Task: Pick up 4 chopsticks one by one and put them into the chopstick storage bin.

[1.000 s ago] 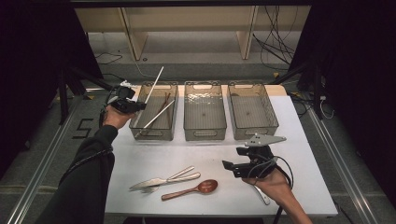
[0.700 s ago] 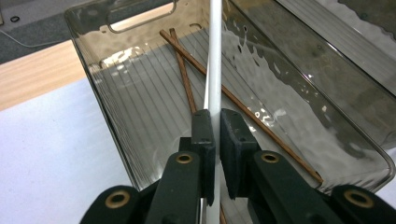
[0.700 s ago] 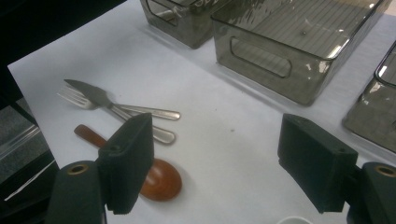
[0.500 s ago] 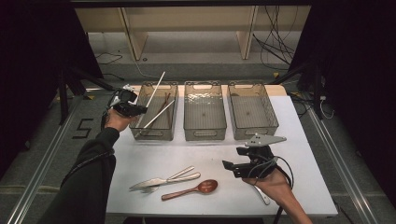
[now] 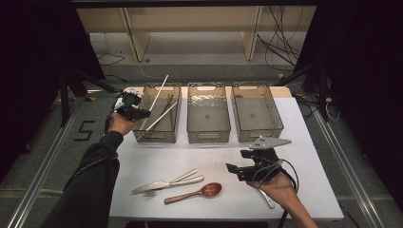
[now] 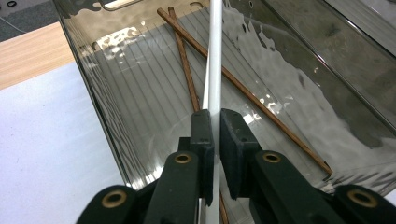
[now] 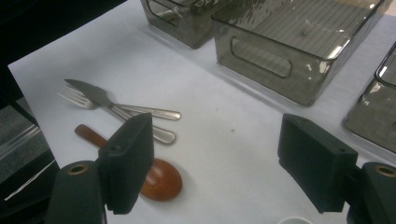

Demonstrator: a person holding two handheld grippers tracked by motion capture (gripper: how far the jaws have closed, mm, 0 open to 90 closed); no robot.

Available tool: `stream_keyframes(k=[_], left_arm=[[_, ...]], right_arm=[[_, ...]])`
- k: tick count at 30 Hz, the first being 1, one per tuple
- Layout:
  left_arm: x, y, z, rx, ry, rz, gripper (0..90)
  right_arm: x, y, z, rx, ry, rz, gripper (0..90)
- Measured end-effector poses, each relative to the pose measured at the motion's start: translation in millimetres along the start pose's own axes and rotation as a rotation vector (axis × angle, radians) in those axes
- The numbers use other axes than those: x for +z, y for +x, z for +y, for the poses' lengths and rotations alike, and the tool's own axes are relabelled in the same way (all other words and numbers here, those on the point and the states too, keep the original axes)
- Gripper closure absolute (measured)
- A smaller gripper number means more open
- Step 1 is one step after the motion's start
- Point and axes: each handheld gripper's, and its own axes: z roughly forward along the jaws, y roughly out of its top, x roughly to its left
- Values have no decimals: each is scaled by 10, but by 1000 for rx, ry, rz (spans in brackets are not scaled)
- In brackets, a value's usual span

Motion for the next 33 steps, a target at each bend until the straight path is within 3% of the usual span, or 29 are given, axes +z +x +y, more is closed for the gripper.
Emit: stream_keyframes(k=[5,12,17,19,21,26,29,33], left_arm=[[-69,-41,-1,-23,-20,-19,614],[-279,-304,-54,55,-23,-54,385],[-465,-434,-146,75,-44,-68,328],[-529,-486,-162,88,-46,-49,297],[-586,-549,-195,91,-58,-75,287],[-661,-717,-317,123,-56,-97,257],[-679,-796,-392,112,-67,-134,231],[-706,-876,-465,81,-119,-178,195]], right_arm=[[-2,-3,-1,2,0,-1,279],[-4,-7,-1,3,2,-4,279],[-1,-11,-6,5,8,-6,278],[-1,-12,-2,5,9,-8,278],[-5,-13,-3,2,9,-11,278],[-10,-50,-17,11,26,-21,276],[-18,-76,-28,20,37,-35,275],[-33,-109,-35,29,42,-44,274]])
